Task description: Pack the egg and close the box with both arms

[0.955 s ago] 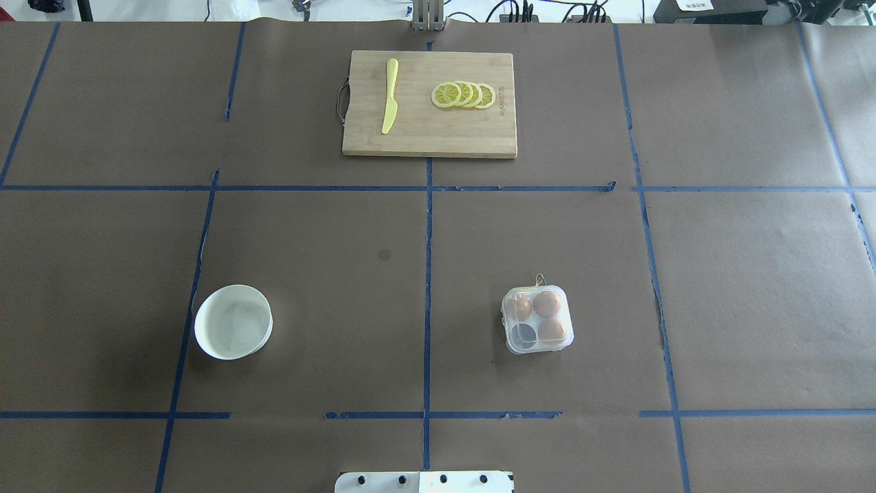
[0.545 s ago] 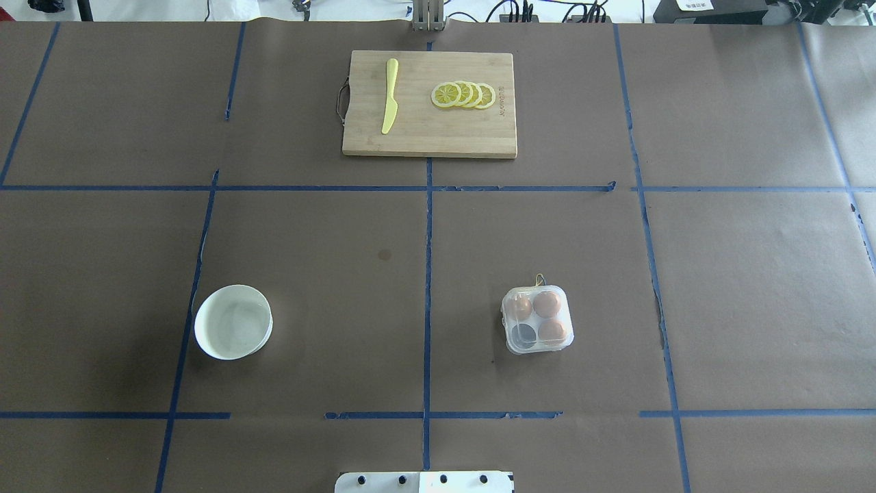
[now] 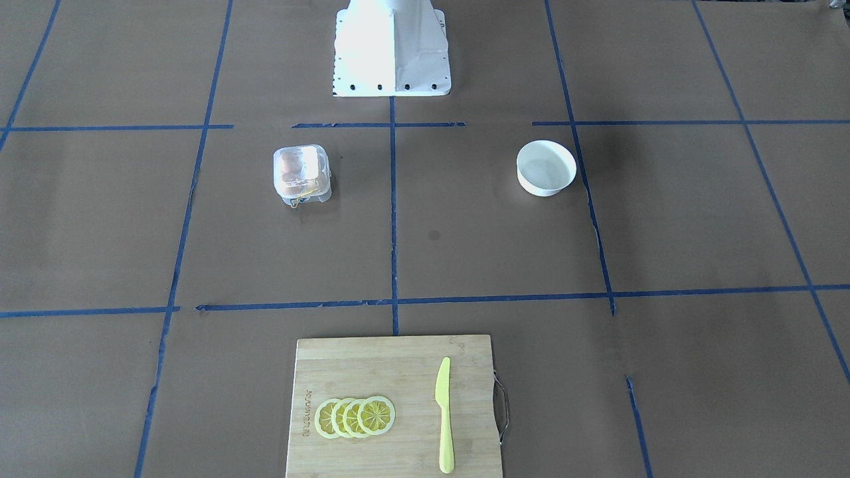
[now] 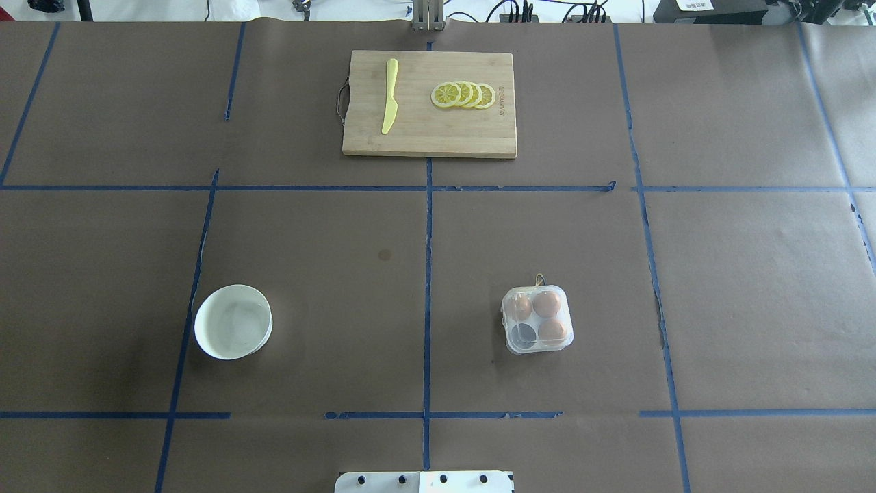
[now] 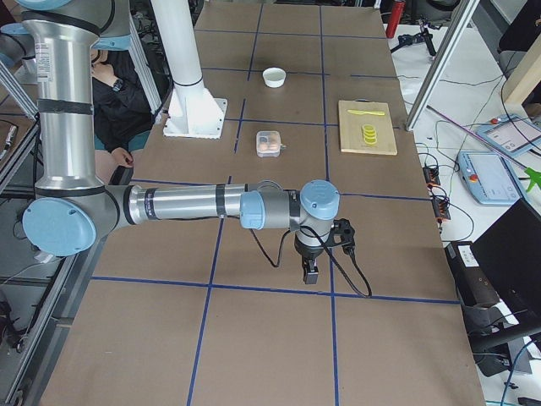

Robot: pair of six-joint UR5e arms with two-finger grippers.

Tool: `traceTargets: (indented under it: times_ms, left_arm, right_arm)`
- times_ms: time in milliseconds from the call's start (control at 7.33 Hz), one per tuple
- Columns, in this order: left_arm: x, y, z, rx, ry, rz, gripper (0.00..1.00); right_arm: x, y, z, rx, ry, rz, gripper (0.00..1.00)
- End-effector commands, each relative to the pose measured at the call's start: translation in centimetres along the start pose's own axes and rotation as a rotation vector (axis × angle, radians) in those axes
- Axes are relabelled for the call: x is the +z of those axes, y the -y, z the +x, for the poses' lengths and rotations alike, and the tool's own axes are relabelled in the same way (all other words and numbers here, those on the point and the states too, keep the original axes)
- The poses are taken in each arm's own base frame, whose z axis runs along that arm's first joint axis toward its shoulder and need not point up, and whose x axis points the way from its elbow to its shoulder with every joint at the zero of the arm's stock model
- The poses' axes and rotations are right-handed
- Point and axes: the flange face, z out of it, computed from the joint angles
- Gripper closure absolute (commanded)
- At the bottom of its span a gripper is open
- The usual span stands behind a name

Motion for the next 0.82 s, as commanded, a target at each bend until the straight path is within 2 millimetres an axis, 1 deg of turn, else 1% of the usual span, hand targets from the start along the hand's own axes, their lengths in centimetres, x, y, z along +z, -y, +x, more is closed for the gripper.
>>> traceTargets:
  times_ms: [0,136,273,409,545,682]
  left_arm:
    - [-0.1,0.1,0.3,-0.082,-0.02,0.004,0.0]
    - [-0.2,0.2,0.2,-0.078,-0.016,0.006,0.0]
    - [-0.3,0.2,0.4,-0.071,-0.011,0.01,0.0]
    - [-0.4,0.3,0.5,-0.063,-0.006,0.014,0.0]
    - [-0.5,0.4,0.5,-0.061,-0.006,0.016,0.0]
    - [-0.7,0.6,0.6,-0.059,-0.006,0.02,0.0]
  right_arm:
    - [0.3,-0.4,1.5,0.032,0.002,-0.008,0.0]
    - [0.7,-0.7,2.8,0.058,0.002,-0.013,0.0]
    - [1.0,-0.9,3.5,0.071,0.003,-0.016,0.0]
    - [0.4,-0.9,3.9,0.08,0.0,-0.003,0.0]
    - [-0.1,-1.3,4.7,0.096,0.001,0.008,0.0]
    - [-0.6,-1.6,4.9,0.104,0.015,0.019,0.0]
